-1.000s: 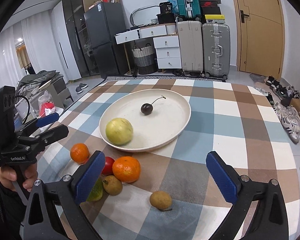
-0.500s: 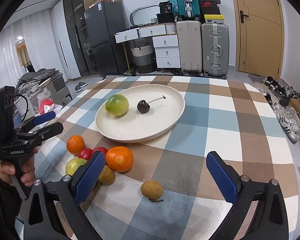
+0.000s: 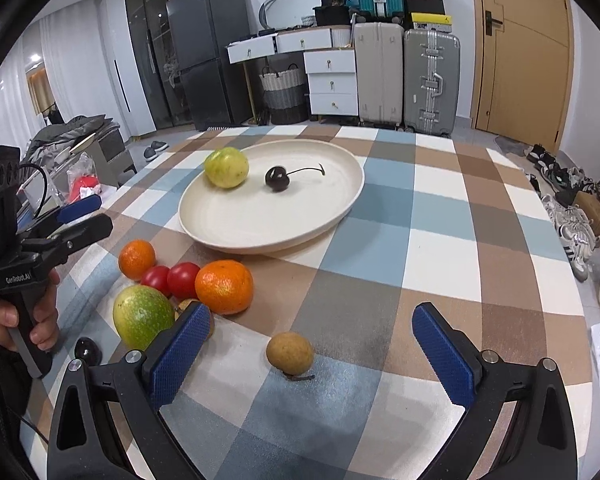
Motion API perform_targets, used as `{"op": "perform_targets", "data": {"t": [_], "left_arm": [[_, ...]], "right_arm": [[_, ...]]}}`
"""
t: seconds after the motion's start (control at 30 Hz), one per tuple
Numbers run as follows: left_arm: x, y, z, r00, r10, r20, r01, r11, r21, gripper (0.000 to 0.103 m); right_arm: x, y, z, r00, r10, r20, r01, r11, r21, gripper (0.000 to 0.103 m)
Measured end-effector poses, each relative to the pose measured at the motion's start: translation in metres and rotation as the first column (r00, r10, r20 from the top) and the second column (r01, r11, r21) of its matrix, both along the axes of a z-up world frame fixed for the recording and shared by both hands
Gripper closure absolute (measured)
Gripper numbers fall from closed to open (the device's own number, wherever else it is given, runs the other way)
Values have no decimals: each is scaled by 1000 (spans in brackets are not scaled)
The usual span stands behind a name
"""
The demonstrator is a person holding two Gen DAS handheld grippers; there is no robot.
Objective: Organize fruits
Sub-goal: 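Withdraw both open tools from the white plate, then grasp the small brown round fruit with the right tool while the left tool grasps the orange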
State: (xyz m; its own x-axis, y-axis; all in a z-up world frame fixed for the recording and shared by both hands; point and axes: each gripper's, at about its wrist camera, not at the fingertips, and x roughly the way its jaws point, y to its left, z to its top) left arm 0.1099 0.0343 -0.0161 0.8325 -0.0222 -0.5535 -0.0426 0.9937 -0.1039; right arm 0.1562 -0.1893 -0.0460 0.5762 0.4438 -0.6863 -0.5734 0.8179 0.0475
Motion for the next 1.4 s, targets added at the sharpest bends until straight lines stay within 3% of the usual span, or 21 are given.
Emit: {"op": "perform_targets", "data": {"t": [0.33, 0.5, 0.8, 1.1, 1.4], "left_arm": [[5, -5, -5, 999, -27, -45, 28, 999, 19, 1], [10, -1, -12, 995, -30, -97, 30, 1000, 0, 1], [15, -6, -20, 986, -77, -150, 76, 997, -11, 4], [27, 2, -35, 968, -83, -237, 69, 996, -64, 23], [37, 5, -46, 952, -130, -277, 99, 987, -123, 45]], "right_arm": [[5, 1, -16, 995, 37, -91, -42, 998, -52, 2], [2, 5, -21, 992, 63, -109, -72, 994, -79, 24], [-1, 8, -25, 991, 83, -102, -93, 991, -96, 47], [-5, 11, -24, 989, 110, -94, -119, 988, -97, 56], [-5, 12, -24, 989, 116, -96, -124, 988, -88, 56]]}}
